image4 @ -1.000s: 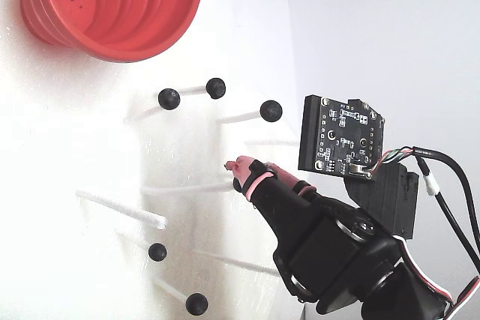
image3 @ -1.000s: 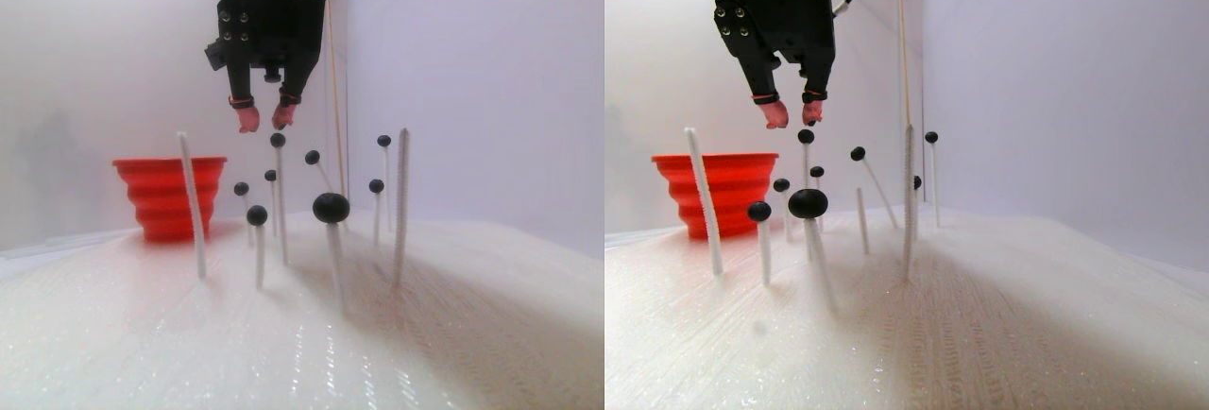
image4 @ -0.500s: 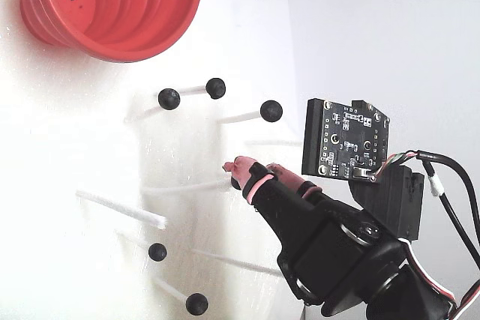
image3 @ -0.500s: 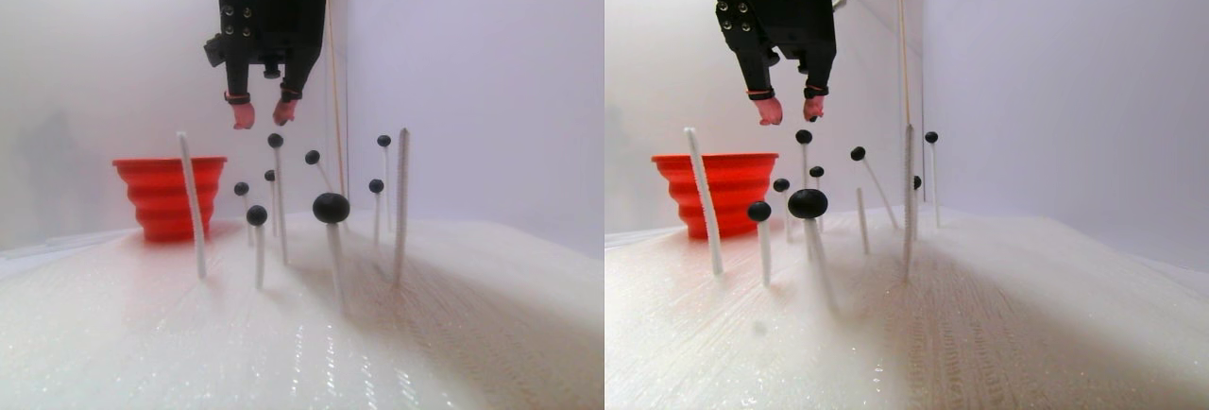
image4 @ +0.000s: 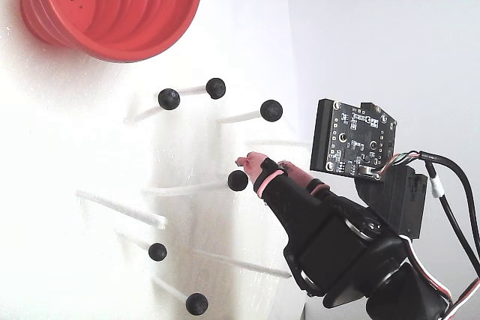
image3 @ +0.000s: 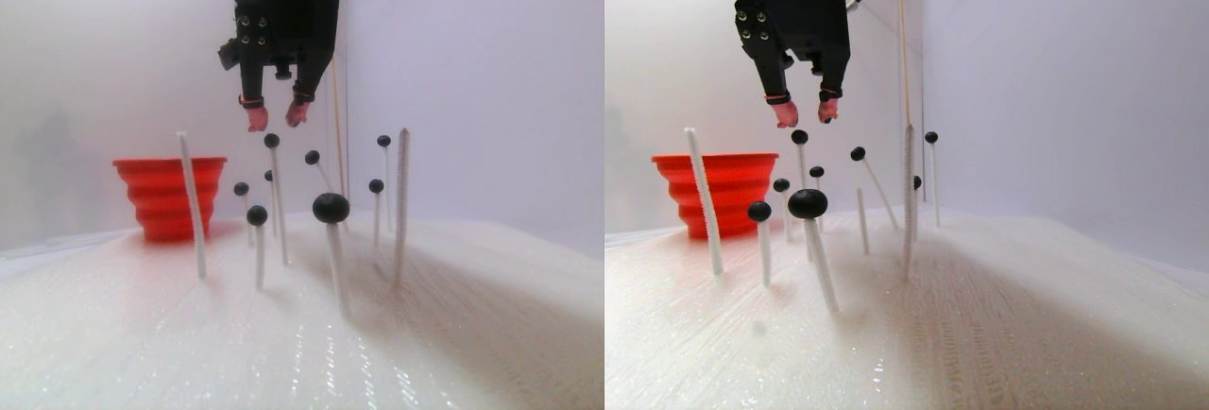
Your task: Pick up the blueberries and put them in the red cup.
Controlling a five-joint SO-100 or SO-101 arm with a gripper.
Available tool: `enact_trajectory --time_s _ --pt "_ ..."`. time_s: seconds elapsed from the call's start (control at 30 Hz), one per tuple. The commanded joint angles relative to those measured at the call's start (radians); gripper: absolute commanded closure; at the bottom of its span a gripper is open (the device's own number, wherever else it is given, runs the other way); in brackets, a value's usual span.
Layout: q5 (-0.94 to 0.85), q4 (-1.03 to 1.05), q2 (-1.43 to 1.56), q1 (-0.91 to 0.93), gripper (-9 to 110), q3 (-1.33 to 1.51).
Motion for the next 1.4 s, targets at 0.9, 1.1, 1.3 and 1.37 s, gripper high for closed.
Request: enact_trajectory --time_s 0.9,1.1,1.3,1.37 --pt "0.023 -0.054 -0.054 -0.012 86 0.003" --pt "0.021 -0.054 -0.055 -0.011 90 0.003" --pt "0.018 -0.054 -0.055 -0.011 91 0.009" --pt "0.018 -0.054 -0.054 -0.012 91 0.009"
